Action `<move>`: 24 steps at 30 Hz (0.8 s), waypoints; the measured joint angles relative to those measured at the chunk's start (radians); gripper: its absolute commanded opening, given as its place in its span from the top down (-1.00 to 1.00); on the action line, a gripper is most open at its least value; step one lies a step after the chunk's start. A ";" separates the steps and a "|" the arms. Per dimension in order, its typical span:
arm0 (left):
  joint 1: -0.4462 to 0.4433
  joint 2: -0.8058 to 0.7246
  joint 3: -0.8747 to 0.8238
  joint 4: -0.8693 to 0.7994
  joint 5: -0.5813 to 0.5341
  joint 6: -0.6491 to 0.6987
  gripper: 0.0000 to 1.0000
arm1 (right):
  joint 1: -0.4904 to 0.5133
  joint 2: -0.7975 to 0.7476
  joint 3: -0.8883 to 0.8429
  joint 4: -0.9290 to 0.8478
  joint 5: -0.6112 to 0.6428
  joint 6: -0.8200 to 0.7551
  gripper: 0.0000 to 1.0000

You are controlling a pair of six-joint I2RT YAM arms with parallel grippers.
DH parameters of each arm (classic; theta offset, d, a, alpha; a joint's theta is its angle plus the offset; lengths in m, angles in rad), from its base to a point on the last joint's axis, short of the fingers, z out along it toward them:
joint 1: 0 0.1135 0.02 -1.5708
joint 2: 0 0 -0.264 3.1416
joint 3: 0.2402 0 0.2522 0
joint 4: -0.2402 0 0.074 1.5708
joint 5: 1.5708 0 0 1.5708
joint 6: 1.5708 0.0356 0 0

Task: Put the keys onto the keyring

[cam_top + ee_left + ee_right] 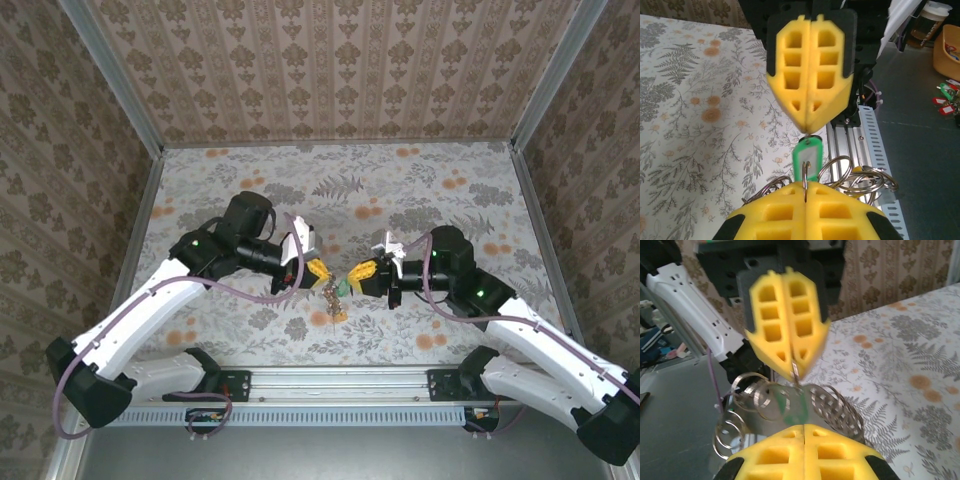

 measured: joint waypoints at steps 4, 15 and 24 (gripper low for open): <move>0.011 0.019 0.000 0.001 0.031 0.000 1.00 | 0.017 0.012 0.024 0.017 -0.021 0.000 1.00; 0.011 0.045 0.002 0.002 0.066 0.000 1.00 | 0.026 0.060 0.043 0.028 -0.008 -0.026 1.00; 0.011 0.061 0.006 0.002 0.067 0.000 1.00 | 0.030 0.034 0.043 0.016 0.049 -0.069 1.00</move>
